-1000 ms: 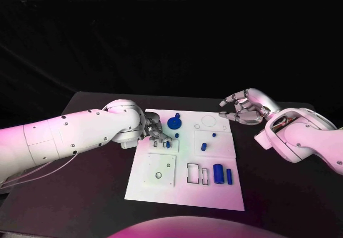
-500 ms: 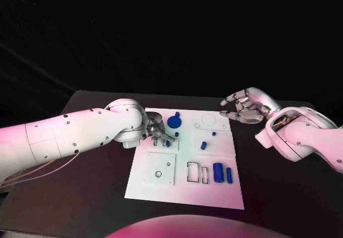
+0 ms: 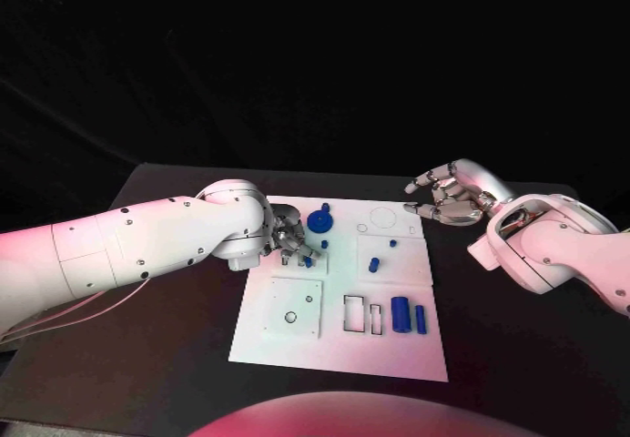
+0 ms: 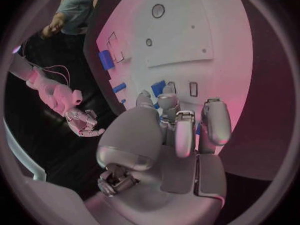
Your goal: Assemble the parts on the task board
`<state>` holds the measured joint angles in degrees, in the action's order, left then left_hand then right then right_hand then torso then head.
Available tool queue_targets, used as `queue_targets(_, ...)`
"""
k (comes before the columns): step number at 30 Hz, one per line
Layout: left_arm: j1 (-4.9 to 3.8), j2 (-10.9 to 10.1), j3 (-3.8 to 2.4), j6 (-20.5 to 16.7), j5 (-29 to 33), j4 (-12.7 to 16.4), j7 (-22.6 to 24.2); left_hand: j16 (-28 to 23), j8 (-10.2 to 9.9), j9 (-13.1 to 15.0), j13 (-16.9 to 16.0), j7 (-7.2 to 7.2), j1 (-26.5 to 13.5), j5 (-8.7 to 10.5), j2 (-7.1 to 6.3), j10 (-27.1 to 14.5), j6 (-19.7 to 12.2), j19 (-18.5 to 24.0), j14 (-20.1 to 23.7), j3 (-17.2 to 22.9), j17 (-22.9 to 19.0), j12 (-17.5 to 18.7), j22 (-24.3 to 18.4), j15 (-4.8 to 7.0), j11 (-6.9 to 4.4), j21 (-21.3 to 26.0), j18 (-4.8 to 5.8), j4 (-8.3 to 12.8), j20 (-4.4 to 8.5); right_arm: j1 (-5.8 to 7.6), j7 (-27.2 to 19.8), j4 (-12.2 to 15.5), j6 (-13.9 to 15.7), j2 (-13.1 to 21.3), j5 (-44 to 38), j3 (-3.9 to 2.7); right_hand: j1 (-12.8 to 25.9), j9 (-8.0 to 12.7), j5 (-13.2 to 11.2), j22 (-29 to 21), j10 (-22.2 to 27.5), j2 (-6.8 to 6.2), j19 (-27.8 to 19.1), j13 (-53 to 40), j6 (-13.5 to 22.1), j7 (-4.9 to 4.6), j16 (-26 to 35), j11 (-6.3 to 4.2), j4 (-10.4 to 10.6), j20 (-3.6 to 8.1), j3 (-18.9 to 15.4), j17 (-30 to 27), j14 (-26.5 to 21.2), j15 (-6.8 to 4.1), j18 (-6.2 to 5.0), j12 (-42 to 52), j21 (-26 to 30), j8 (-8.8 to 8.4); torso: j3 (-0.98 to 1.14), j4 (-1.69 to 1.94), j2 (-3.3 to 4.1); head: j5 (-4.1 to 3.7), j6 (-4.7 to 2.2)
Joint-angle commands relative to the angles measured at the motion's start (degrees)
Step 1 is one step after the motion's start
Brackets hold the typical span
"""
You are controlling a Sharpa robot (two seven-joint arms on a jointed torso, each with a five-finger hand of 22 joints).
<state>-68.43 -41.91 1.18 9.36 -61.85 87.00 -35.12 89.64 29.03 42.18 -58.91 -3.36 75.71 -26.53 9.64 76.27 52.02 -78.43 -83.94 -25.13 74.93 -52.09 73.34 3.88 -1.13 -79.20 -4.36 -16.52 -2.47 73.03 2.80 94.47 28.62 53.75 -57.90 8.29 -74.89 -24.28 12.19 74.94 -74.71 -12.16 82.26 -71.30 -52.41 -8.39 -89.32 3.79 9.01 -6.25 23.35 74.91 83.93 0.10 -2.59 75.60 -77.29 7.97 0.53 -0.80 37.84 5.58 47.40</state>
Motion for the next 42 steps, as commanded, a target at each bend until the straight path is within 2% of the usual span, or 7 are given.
queue_targets(1,-0.07,0.22,0.02,1.06,0.57,-0.07,-0.2,0.36,-0.21,-0.07,-0.06,0.42,0.66,-0.97,-0.02,-0.33,-0.1,-0.1,-6.06,-1.4,15.07,-0.16,0.12,0.33,-0.08,-0.18,0.44,-0.29,0.15,-0.06,0.45,-0.06,-1.09,-0.08,-0.72,0.0,-0.06,-0.06,0.14,7.96,-0.2,-0.64,0.08,0.03,-0.07,0.08,0.2,-0.15,0.06,0.37,0.25,12.84,5.47,-0.42,-0.64,-0.14,0.22,0.34,0.02,-0.02,-0.05,-0.07,0.2)
queue_targets(11,-0.07,0.39,0.04,1.25,0.59,-0.09,-0.31,0.36,-0.09,0.0,-0.18,0.54,0.88,-2.18,0.0,-0.28,0.18,-0.1,-6.06,-1.34,15.07,-0.27,0.21,0.38,-0.17,-0.16,0.44,-0.27,0.18,-0.16,0.58,-0.23,-1.23,-0.21,-0.76,0.01,0.02,-0.09,0.28,7.88,-0.17,-0.69,0.0,0.09,-0.09,0.07,0.24,-0.15,0.09,0.37,0.36,12.76,5.45,-0.42,-0.68,-0.18,0.38,0.37,0.03,0.03,-0.09,-0.18,0.36)
queue_targets(19,-0.08,0.41,0.05,1.68,1.56,-0.15,-0.25,0.36,0.1,0.28,-0.09,0.97,4.5,-2.87,0.8,-0.32,0.38,-0.03,-6.06,-0.92,15.07,-0.05,0.38,0.68,-0.53,-0.04,0.42,-0.14,0.43,-0.22,0.64,-0.29,-1.29,-0.24,-0.76,0.01,0.02,-0.09,0.28,7.88,-0.17,-0.69,0.0,0.09,-0.09,0.07,0.24,-0.15,0.09,0.37,0.36,12.76,5.45,-0.42,-0.68,-0.18,0.38,0.37,0.03,0.03,-0.05,-0.23,0.43)
queue_targets(36,-0.08,0.89,0.05,2.6,1.89,-0.7,-0.37,0.36,0.39,0.6,-0.26,1.16,6.29,-4.16,1.19,-0.19,0.68,0.0,-6.06,-0.94,15.07,-0.2,0.51,0.79,-0.69,0.02,0.43,-0.18,0.56,-0.31,0.81,-0.35,-1.44,-0.23,-0.76,0.02,0.13,-0.14,0.37,7.87,-0.3,-0.72,0.0,-0.04,-0.16,0.08,0.27,-0.16,0.14,0.38,0.5,12.69,5.43,-0.42,-0.68,-0.07,0.41,0.43,0.06,-0.06,-0.09,-0.45,0.71)
queue_targets(40,-0.08,0.94,0.05,2.42,1.93,-0.82,-0.25,0.36,0.48,0.82,-0.18,1.33,7.93,-4.62,1.77,-0.17,0.62,0.02,-6.06,-0.66,15.07,-0.06,0.59,0.93,-0.85,0.08,0.42,-0.15,0.68,-0.33,0.86,-0.37,-1.46,-0.2,-0.76,0.02,0.17,-0.16,0.39,7.88,-0.33,-0.74,0.01,-0.07,-0.19,0.09,0.25,-0.16,0.15,0.38,0.54,12.73,5.44,-0.42,-0.68,-0.04,0.41,0.45,0.06,0.03,-0.12,-0.53,0.68)
queue_targets(42,-0.07,0.94,0.06,2.19,2.03,-0.83,-0.15,0.36,0.46,0.94,-0.13,1.42,9.36,-4.1,2.17,-0.21,0.48,0.01,-6.06,-0.25,15.07,0.05,0.7,1.02,-0.93,0.09,0.43,-0.14,0.78,-0.34,0.88,-0.37,-1.47,-0.19,-0.76,0.03,0.17,-0.16,0.39,7.88,-0.33,-0.74,0.01,-0.07,-0.19,0.09,0.25,-0.16,0.15,0.38,0.54,12.73,5.44,-0.42,-0.68,-0.04,0.41,0.45,0.06,0.05,-0.12,-0.54,0.64)
